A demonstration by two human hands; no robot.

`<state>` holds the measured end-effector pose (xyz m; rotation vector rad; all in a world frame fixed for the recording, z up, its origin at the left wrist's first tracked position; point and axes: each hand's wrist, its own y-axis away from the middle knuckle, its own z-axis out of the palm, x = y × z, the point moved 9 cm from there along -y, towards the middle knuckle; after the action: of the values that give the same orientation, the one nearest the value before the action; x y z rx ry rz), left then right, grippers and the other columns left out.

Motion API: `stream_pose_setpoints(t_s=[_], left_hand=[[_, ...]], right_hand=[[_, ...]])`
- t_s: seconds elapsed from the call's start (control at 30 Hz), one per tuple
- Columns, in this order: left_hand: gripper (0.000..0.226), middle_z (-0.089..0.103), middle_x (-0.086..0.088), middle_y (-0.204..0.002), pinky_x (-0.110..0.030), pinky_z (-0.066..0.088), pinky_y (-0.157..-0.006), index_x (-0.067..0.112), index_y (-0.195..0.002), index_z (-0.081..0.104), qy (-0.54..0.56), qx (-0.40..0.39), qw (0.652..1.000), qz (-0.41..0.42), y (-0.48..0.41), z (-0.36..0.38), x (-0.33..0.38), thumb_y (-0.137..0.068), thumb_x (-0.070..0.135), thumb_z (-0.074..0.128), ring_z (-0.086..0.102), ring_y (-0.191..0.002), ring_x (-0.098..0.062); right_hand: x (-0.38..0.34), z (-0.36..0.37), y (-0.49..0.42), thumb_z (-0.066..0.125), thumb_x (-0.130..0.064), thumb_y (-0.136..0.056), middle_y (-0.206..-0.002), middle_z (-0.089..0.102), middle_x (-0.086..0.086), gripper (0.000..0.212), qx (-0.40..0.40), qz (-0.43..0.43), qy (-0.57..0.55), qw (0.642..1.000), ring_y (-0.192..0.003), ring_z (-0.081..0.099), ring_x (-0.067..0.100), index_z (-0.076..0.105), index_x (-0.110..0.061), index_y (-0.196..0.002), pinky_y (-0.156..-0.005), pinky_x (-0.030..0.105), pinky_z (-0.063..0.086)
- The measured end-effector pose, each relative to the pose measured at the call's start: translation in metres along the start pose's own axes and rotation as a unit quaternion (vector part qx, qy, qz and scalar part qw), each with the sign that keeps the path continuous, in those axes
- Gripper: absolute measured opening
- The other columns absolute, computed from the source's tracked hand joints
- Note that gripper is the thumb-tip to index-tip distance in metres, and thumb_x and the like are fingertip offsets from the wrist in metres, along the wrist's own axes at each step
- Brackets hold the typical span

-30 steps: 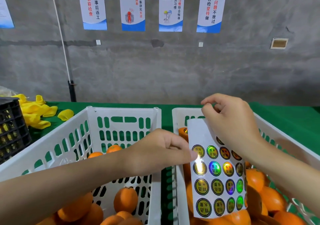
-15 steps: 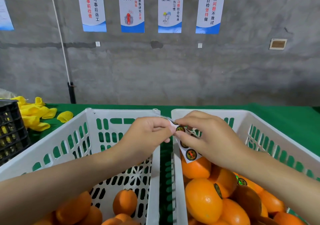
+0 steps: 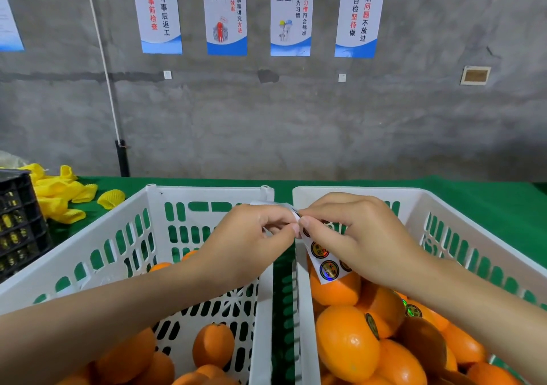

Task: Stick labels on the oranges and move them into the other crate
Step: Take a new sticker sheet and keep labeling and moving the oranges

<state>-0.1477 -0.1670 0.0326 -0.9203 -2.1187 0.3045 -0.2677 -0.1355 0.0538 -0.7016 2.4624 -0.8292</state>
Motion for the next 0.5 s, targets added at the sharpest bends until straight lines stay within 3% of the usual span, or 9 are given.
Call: stream_pose_setpoints(t_s=[0.23,0.3,0.4,0.5], left_hand=[[0.018,0.066,0.018,-0.072,-0.026,0.05,-0.065,0.03,-0.092,0.073,0.007,-0.014,1.0,0.005,0.001,0.006,0.0,-0.098,0.02,0.059,0.061,-0.071,-0.013],[0.019,0.066,0.017,-0.069,-0.022,0.047,-0.06,0.024,-0.095,0.075,0.023,-0.007,1.0,0.004,0.0,0.005,-0.002,-0.098,0.017,0.058,0.06,-0.067,-0.008],[0.02,0.06,0.029,-0.061,-0.005,0.039,-0.058,0.024,-0.095,0.075,0.029,0.001,1.0,-0.005,0.0,0.001,-0.007,-0.099,0.013,0.059,0.057,-0.063,0.007],[0.017,0.064,0.027,-0.07,-0.01,0.043,-0.063,0.028,-0.097,0.074,-0.004,0.009,1.0,0.006,-0.001,0.0,-0.007,-0.099,0.02,0.059,0.059,-0.071,0.004]], right_hand=[[0.002,-0.006,-0.002,0.061,-0.025,-0.094,-0.086,0.071,-0.01,0.018,0.019,0.006,-0.037,0.999,-0.084,0.065,0.009,0.079,-0.025,-0.094,-0.071,0.041,0.054],[-0.005,-0.005,-0.001,0.059,-0.031,-0.094,-0.088,0.073,-0.009,0.021,0.002,-0.02,-0.011,1.0,-0.084,0.066,0.01,0.079,-0.027,-0.1,-0.07,0.04,0.055],[-0.01,-0.003,-0.001,0.063,-0.034,-0.093,-0.093,0.075,-0.007,0.023,-0.008,-0.038,0.014,0.999,-0.085,0.068,0.009,0.077,-0.025,-0.109,-0.071,0.037,0.058],[0.0,-0.004,-0.003,0.065,-0.031,-0.092,-0.088,0.075,-0.009,0.019,-0.006,0.0,-0.031,1.0,-0.082,0.068,0.009,0.079,-0.025,-0.104,-0.07,0.037,0.055]])
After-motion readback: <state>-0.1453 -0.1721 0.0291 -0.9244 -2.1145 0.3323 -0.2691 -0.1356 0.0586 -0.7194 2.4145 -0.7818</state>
